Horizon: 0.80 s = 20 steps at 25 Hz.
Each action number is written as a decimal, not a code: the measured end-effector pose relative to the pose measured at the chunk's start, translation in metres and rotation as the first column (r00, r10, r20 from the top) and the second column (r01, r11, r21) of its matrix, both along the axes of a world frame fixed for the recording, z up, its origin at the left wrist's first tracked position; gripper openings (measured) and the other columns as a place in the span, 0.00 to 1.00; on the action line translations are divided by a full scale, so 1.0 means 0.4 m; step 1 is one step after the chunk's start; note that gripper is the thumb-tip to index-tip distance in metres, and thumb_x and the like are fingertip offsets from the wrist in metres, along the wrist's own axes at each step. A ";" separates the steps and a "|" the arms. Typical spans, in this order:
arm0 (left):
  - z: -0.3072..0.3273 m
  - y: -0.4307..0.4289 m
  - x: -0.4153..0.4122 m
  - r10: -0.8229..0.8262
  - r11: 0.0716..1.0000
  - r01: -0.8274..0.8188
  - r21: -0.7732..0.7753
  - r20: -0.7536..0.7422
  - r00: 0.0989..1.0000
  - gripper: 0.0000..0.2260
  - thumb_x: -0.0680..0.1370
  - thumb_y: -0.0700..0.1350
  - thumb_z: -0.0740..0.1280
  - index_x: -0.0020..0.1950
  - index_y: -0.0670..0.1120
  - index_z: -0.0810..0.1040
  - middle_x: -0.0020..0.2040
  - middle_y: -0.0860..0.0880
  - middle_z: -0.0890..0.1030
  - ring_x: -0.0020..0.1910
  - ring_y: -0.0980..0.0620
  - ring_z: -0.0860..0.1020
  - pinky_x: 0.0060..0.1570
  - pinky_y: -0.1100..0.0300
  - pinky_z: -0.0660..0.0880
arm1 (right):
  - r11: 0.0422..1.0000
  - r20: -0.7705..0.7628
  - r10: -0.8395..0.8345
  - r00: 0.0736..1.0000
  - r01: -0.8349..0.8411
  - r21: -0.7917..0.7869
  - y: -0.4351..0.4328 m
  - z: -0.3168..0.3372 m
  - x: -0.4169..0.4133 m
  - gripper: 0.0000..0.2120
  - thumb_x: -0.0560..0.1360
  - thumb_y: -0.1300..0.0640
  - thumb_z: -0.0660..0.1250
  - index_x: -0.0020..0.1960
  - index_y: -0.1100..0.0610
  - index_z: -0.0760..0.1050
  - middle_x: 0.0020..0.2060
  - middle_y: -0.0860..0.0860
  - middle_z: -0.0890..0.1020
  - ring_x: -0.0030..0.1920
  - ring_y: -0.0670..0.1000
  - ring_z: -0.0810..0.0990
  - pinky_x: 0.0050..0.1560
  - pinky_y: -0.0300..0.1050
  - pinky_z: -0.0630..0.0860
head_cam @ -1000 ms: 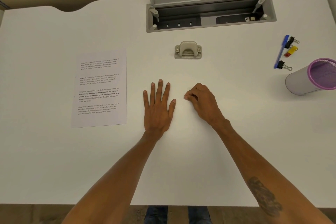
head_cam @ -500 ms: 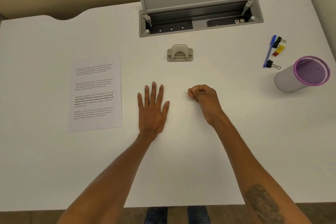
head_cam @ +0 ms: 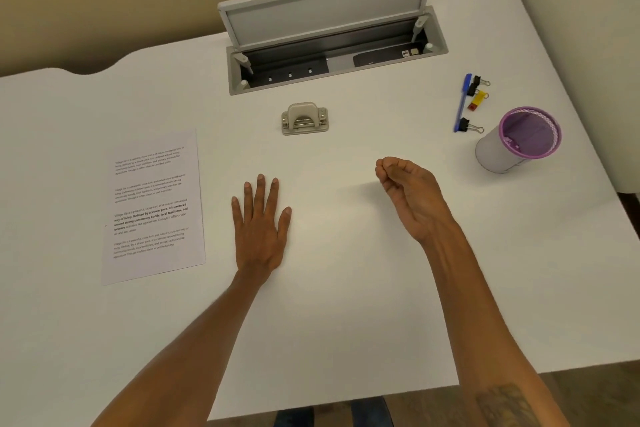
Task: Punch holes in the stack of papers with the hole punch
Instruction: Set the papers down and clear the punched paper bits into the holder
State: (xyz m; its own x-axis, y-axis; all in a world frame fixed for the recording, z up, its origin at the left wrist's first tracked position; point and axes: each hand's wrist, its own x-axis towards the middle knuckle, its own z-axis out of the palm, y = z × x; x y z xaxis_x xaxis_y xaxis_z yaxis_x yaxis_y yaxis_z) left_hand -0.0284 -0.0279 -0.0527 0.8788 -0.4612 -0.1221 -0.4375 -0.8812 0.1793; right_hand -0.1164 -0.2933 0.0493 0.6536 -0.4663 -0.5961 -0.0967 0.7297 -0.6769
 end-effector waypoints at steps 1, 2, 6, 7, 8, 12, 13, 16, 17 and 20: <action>0.001 -0.002 0.000 0.000 1.000 0.000 -0.002 -0.005 1.000 0.27 0.85 0.59 0.44 0.83 0.54 0.43 0.84 0.51 0.42 0.83 0.48 0.40 0.81 0.41 0.44 | 0.999 0.000 -0.027 1.000 0.027 -0.017 -0.023 0.013 -0.010 0.08 0.80 0.70 0.63 0.49 0.63 0.79 0.47 0.55 0.83 0.49 0.50 0.83 0.53 0.37 0.81; 0.001 -0.003 -0.001 0.000 1.000 0.000 -0.002 -0.008 1.000 0.27 0.85 0.59 0.44 0.83 0.54 0.42 0.84 0.51 0.42 0.83 0.48 0.40 0.81 0.42 0.44 | 0.998 0.000 -0.046 0.999 0.046 -0.038 -0.047 0.027 -0.018 0.08 0.80 0.70 0.63 0.49 0.62 0.79 0.47 0.55 0.83 0.49 0.50 0.84 0.53 0.37 0.81; 0.003 -0.005 -0.004 0.001 1.000 -0.001 -0.010 0.000 1.000 0.28 0.85 0.59 0.44 0.83 0.53 0.44 0.84 0.51 0.43 0.83 0.49 0.40 0.81 0.42 0.43 | 0.967 -0.013 -0.165 0.986 0.159 -0.201 -0.173 0.088 -0.052 0.09 0.79 0.70 0.63 0.46 0.62 0.79 0.42 0.53 0.84 0.44 0.46 0.84 0.50 0.37 0.81; 0.003 -0.005 -0.004 0.002 1.000 -0.002 -0.015 0.000 1.000 0.28 0.84 0.59 0.44 0.83 0.53 0.44 0.84 0.51 0.43 0.83 0.49 0.40 0.81 0.42 0.43 | 0.940 -0.037 -0.191 0.981 0.172 -0.296 -0.208 0.104 -0.062 0.09 0.79 0.70 0.63 0.44 0.61 0.79 0.40 0.51 0.83 0.41 0.45 0.83 0.50 0.37 0.80; 0.002 -0.004 -0.004 0.004 1.000 -0.004 -0.019 0.001 1.000 0.28 0.84 0.59 0.44 0.83 0.53 0.45 0.84 0.51 0.43 0.83 0.49 0.41 0.81 0.42 0.43 | 0.894 -0.110 -0.203 0.973 0.138 -0.426 -0.242 0.118 -0.072 0.08 0.78 0.69 0.65 0.44 0.60 0.79 0.38 0.48 0.82 0.40 0.44 0.82 0.49 0.37 0.80; 0.003 -0.005 -0.005 0.003 1.000 -0.003 -0.028 -0.002 1.000 0.28 0.84 0.59 0.45 0.83 0.54 0.45 0.84 0.52 0.43 0.83 0.49 0.40 0.81 0.43 0.43 | 0.601 -0.419 -0.336 0.844 -0.150 -0.785 -0.351 0.126 -0.105 0.05 0.75 0.60 0.68 0.50 0.58 0.81 0.47 0.48 0.81 0.48 0.45 0.78 0.47 0.38 0.75; 0.004 -0.005 -0.005 0.003 0.999 -0.003 -0.034 -0.004 1.000 0.28 0.84 0.59 0.44 0.83 0.54 0.45 0.84 0.52 0.43 0.83 0.49 0.40 0.81 0.43 0.43 | 0.559 -0.426 -0.362 0.829 -0.173 -0.811 -0.369 0.113 -0.105 0.08 0.75 0.60 0.67 0.53 0.59 0.81 0.51 0.50 0.82 0.51 0.47 0.78 0.46 0.38 0.76; 0.003 -0.004 -0.004 0.005 0.999 -0.005 -0.038 0.000 1.000 0.28 0.84 0.59 0.44 0.83 0.54 0.45 0.84 0.52 0.44 0.83 0.49 0.41 0.81 0.43 0.43 | 0.446 -0.434 -0.377 0.818 -0.250 -0.859 -0.394 0.084 -0.097 0.12 0.78 0.63 0.61 0.56 0.62 0.80 0.55 0.55 0.83 0.53 0.51 0.79 0.50 0.41 0.78; 0.002 -0.005 -0.004 0.006 0.999 -0.006 -0.036 0.003 1.000 0.28 0.84 0.59 0.44 0.83 0.54 0.46 0.84 0.52 0.44 0.83 0.49 0.41 0.81 0.42 0.44 | 0.419 -0.443 -0.361 0.821 -0.282 -0.863 -0.398 0.077 -0.096 0.13 0.79 0.65 0.58 0.56 0.62 0.80 0.56 0.56 0.83 0.55 0.53 0.80 0.51 0.40 0.76; 0.003 -0.005 -0.005 0.011 0.999 -0.011 -0.035 0.000 1.000 0.28 0.84 0.59 0.44 0.83 0.54 0.46 0.84 0.52 0.44 0.83 0.49 0.42 0.81 0.43 0.43 | 0.352 -0.462 -0.322 0.826 -0.349 -0.868 -0.397 0.068 -0.104 0.14 0.80 0.67 0.57 0.57 0.63 0.80 0.58 0.58 0.82 0.60 0.56 0.79 0.52 0.39 0.72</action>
State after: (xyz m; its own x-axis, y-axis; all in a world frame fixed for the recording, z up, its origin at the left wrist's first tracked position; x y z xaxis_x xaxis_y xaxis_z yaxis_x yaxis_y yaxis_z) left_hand -0.0303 -0.0299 -0.0516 0.8839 -0.4557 -0.1057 -0.4280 -0.8790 0.2101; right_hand -0.1579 -0.4521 0.0765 0.4388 -0.8986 -0.0040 -0.6339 -0.3065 -0.7101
